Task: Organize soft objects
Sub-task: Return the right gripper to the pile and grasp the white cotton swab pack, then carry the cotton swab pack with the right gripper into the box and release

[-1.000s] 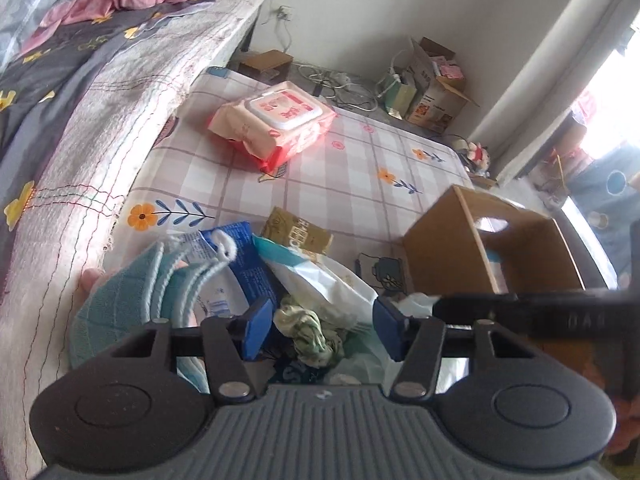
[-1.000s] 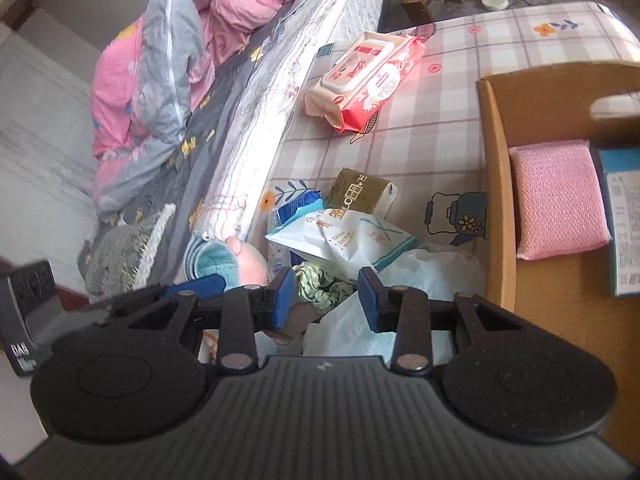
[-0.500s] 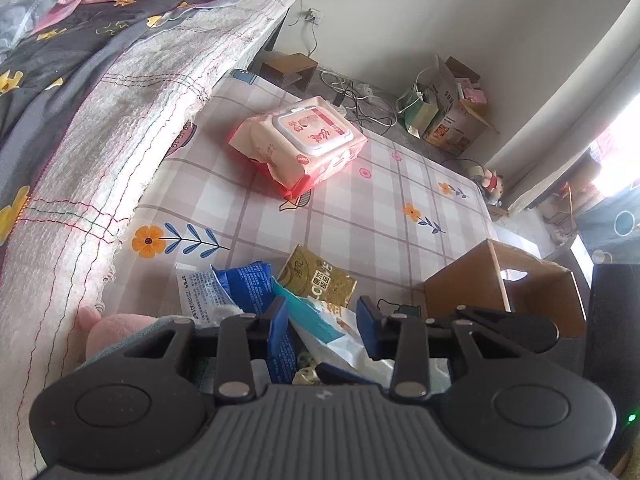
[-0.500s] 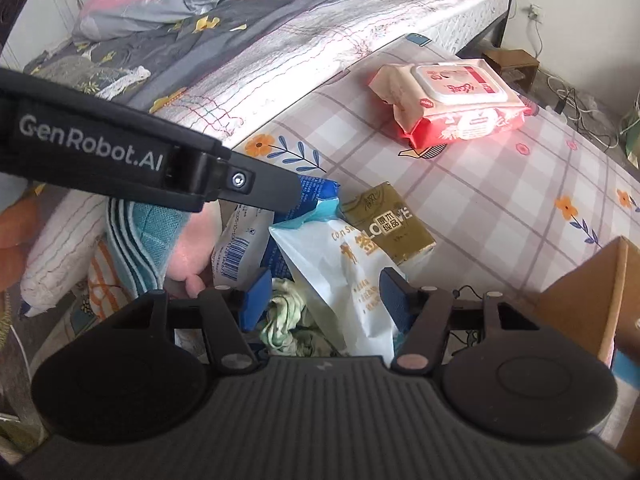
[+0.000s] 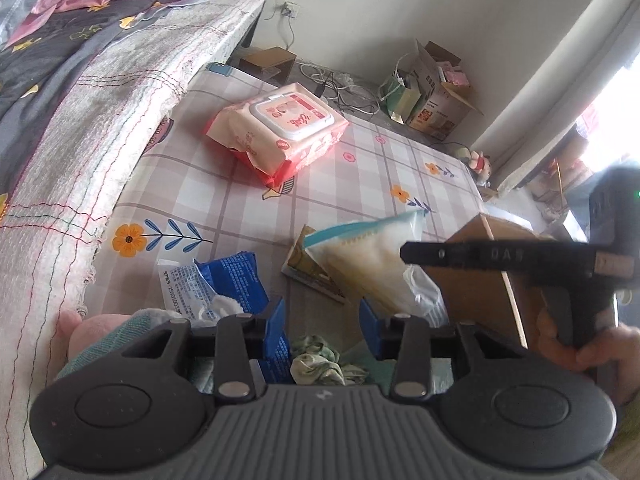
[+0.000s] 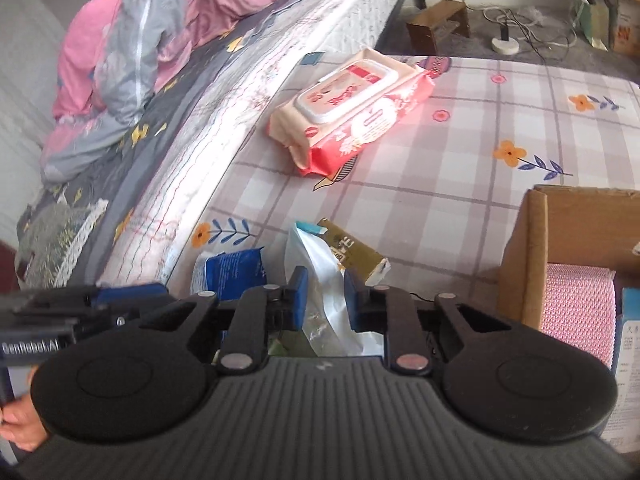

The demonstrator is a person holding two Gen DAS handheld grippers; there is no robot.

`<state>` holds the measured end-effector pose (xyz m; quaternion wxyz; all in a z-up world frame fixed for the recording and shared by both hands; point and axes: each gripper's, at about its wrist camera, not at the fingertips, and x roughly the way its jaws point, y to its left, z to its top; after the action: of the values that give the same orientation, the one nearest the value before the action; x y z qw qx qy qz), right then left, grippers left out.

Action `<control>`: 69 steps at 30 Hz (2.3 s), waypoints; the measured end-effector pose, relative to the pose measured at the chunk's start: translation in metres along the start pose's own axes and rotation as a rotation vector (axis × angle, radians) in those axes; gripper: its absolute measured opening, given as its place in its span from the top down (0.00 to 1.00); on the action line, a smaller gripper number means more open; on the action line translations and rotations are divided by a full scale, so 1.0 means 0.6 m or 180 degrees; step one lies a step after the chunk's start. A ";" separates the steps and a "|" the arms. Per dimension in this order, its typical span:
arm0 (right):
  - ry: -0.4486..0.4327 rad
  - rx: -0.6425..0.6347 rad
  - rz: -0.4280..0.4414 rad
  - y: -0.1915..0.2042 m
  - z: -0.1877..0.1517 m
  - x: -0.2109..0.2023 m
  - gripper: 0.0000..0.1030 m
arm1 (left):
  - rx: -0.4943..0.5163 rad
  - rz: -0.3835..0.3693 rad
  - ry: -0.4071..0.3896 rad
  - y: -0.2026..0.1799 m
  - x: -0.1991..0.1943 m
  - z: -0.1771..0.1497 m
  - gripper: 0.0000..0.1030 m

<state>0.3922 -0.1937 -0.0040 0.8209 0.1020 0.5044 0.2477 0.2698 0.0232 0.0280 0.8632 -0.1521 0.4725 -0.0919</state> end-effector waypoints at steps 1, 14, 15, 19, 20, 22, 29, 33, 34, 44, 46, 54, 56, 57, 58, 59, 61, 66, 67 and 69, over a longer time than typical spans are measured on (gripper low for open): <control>-0.0011 0.0077 -0.0005 -0.009 0.003 0.002 0.83 | 0.0066 -0.0001 0.0033 -0.008 0.005 -0.004 0.57; 0.0466 0.1090 0.0913 -0.049 -0.016 0.051 0.82 | 0.0291 -0.0260 0.0198 -0.073 0.050 -0.014 0.39; 0.0512 0.1101 0.0989 -0.045 -0.017 0.052 0.81 | 0.0279 -0.0229 0.0207 -0.073 0.054 -0.013 0.40; 0.0370 0.1054 0.1108 -0.037 -0.004 0.032 0.75 | 0.0208 -0.0122 0.0291 -0.064 0.065 -0.011 0.44; 0.0298 0.1046 0.1120 -0.038 0.002 0.023 0.73 | 0.0192 -0.0125 0.0295 -0.061 0.066 -0.011 0.44; 0.0205 0.1077 0.1034 -0.043 0.014 0.017 0.70 | 0.0175 -0.0113 0.0297 -0.056 0.066 -0.010 0.44; 0.0525 0.1109 0.0639 -0.041 0.000 0.084 0.67 | 0.0027 -0.0113 0.0415 -0.046 0.085 -0.004 0.43; 0.0642 0.1095 0.0679 -0.025 -0.015 0.108 0.64 | -0.0177 -0.0035 0.0503 -0.032 0.102 -0.001 0.52; 0.0664 0.1126 0.0742 -0.024 -0.015 0.110 0.64 | -0.0229 -0.0020 0.0500 -0.028 0.103 0.000 0.63; 0.0604 0.1127 0.0821 -0.004 -0.009 0.084 0.64 | -0.0365 -0.0047 0.0367 -0.019 0.086 -0.001 0.90; 0.0587 0.1140 0.0849 -0.004 -0.011 0.076 0.64 | -0.0331 -0.0063 0.0324 -0.023 0.075 -0.002 0.91; 0.0414 0.1041 0.1043 0.020 -0.017 0.004 0.64 | -0.0136 -0.0133 0.0047 -0.055 -0.009 -0.008 0.92; 0.0323 0.0986 0.1104 0.028 -0.019 -0.030 0.64 | -0.0061 -0.0174 -0.0037 -0.072 -0.037 -0.009 0.92; 0.0268 0.0948 0.1129 0.032 -0.021 -0.050 0.64 | -0.0017 -0.0202 -0.0079 -0.081 -0.050 -0.010 0.92; 0.0215 0.0920 0.1144 0.034 -0.022 -0.066 0.64 | 0.0037 -0.0235 -0.0122 -0.094 -0.062 -0.010 0.92; 0.0143 0.0886 0.1158 0.036 -0.025 -0.089 0.64 | 0.0088 -0.0273 -0.0160 -0.107 -0.073 -0.010 0.92; -0.0014 0.0820 0.1155 0.034 -0.030 -0.135 0.64 | 0.0199 -0.0368 -0.0215 -0.138 -0.088 -0.009 0.92; -0.0416 0.0838 0.0993 -0.015 -0.052 -0.247 0.64 | 0.0524 -0.0604 -0.0204 -0.236 -0.082 -0.011 0.92; -0.0480 0.0868 0.0949 -0.032 -0.059 -0.266 0.63 | 0.0585 -0.0650 -0.0180 -0.256 -0.075 -0.011 0.92; -0.0599 0.0953 0.0843 -0.068 -0.073 -0.299 0.63 | 0.0722 -0.0756 -0.0104 -0.303 -0.052 -0.014 0.92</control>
<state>0.2998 -0.3236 0.0979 0.8003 0.3109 0.4389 0.2651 0.2430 -0.1391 0.1120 0.8655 -0.1100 0.4237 -0.2436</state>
